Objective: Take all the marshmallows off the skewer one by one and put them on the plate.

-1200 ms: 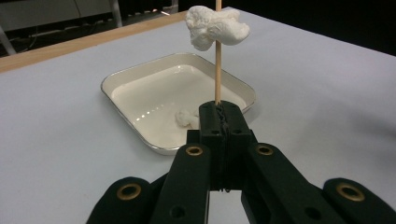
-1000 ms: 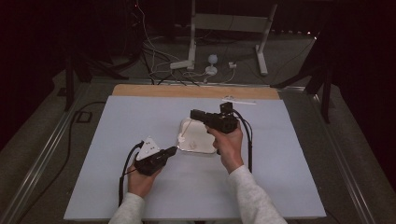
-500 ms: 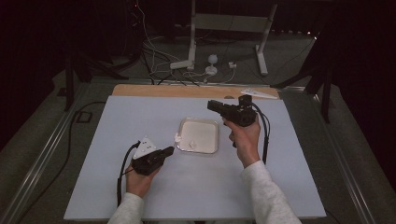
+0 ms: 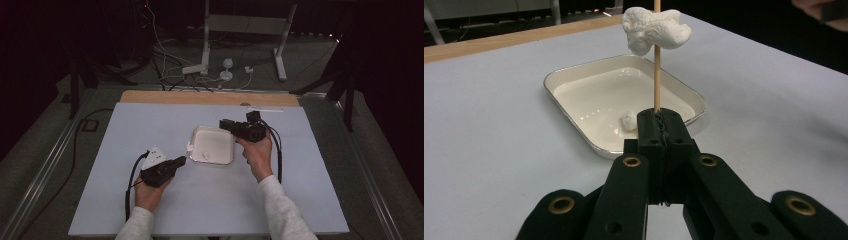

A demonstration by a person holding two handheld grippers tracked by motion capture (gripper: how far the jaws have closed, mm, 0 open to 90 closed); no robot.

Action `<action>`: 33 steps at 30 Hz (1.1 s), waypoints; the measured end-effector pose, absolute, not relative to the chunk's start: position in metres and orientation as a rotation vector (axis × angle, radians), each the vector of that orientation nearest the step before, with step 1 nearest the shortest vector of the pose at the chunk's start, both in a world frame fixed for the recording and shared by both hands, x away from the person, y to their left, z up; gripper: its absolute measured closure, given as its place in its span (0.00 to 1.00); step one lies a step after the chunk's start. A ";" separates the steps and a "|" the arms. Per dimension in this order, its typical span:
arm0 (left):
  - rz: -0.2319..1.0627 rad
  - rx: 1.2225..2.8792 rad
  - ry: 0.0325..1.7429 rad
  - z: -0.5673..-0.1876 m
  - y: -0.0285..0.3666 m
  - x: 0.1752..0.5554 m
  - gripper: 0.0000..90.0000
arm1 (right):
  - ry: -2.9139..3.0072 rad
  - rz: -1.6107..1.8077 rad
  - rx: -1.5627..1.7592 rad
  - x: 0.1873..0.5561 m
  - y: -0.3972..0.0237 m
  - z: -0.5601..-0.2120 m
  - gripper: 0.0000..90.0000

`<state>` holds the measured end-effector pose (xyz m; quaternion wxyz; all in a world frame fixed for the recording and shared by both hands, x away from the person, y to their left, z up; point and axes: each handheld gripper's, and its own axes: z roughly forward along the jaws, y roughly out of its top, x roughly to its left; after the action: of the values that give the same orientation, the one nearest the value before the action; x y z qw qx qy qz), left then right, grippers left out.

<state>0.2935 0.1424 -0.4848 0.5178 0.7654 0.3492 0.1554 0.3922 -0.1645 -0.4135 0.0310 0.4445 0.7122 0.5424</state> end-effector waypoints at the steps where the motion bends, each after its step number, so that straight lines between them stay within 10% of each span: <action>1: 0.371 1.835 0.839 -0.485 0.142 0.294 1.00 | 2.196 1.666 1.377 0.393 -0.164 -0.416 0.85; 11: 0.357 1.834 0.842 -0.486 0.140 0.295 1.00 | 2.258 1.506 1.445 0.402 -0.163 -0.444 0.81; 21: 0.359 1.835 0.849 -0.487 0.140 0.296 1.00 | 2.260 1.442 1.471 0.404 -0.161 -0.456 0.39; 33: 0.365 1.826 0.859 -0.486 0.140 0.296 1.00 | 2.330 1.562 1.368 0.383 -0.147 -0.445 0.24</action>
<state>0.2957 0.1403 -0.4861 0.5189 0.7612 0.3580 0.1522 0.3832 -0.1471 -0.4448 0.0103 0.4383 0.7465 0.5005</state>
